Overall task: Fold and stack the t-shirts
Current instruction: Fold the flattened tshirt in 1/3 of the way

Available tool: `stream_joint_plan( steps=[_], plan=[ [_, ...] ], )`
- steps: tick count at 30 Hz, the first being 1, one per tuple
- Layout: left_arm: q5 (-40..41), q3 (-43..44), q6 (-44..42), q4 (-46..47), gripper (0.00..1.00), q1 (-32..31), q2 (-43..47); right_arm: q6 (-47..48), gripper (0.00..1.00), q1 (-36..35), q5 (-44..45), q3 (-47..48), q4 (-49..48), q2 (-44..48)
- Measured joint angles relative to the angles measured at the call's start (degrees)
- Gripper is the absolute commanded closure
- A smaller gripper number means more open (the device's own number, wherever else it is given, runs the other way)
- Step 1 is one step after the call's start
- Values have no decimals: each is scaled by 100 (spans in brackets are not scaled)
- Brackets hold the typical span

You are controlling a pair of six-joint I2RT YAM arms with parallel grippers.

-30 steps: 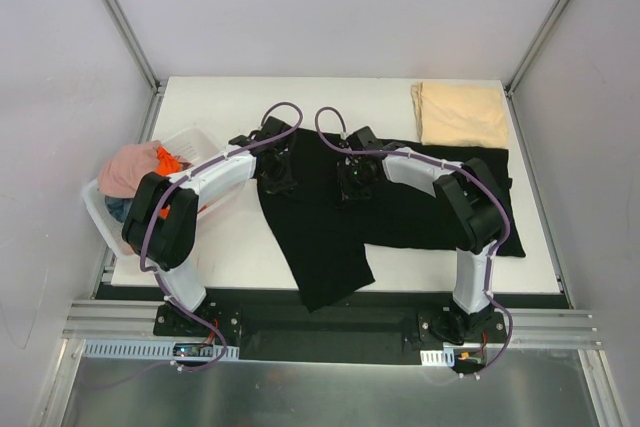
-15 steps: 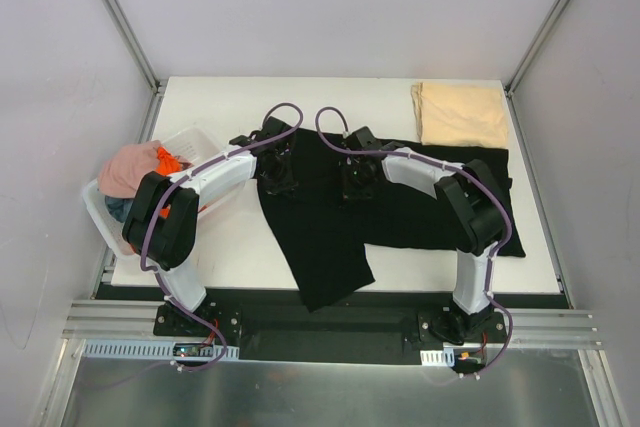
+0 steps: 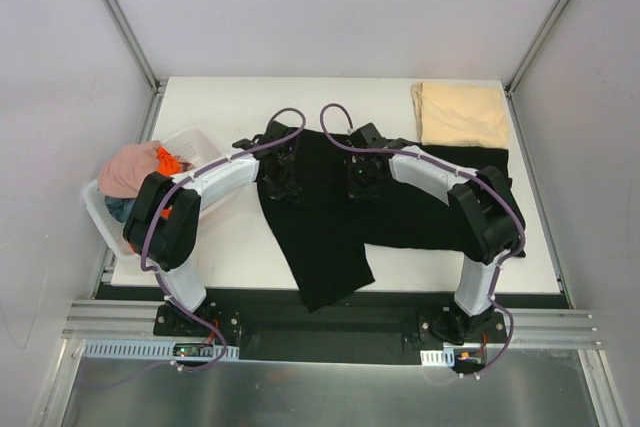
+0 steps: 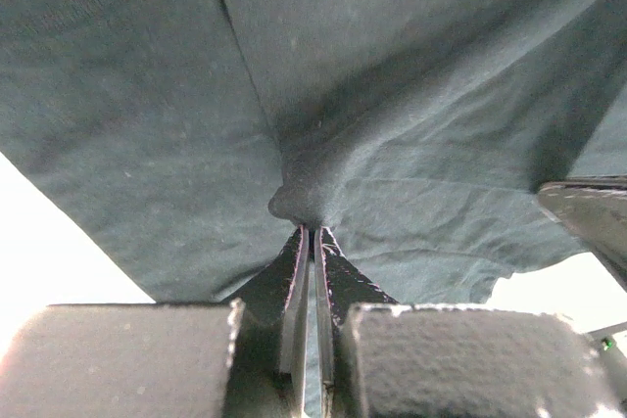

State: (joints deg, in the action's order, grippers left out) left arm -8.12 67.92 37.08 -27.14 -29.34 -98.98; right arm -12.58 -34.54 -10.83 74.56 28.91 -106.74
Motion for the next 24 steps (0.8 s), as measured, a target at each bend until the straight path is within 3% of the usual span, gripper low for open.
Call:
stream_joint_plan(
  steps=[8,18,20,22,23,24],
  plan=[
    [-203,-267,256,0,100,-264,11,24,99,4,186,0,341,234],
    [-238,-446,452,31,91,-367,83,90,94,70,444,0,741,238],
    [-240,-476,472,35,81,-376,85,109,86,98,509,0,815,232],
    [-243,-492,518,33,64,-409,85,136,85,138,542,0,863,219],
    [-243,-498,535,35,54,-417,85,155,80,162,549,-4,898,212],
    [-236,-507,555,37,36,-437,85,160,75,184,549,-7,914,212]
  ],
)
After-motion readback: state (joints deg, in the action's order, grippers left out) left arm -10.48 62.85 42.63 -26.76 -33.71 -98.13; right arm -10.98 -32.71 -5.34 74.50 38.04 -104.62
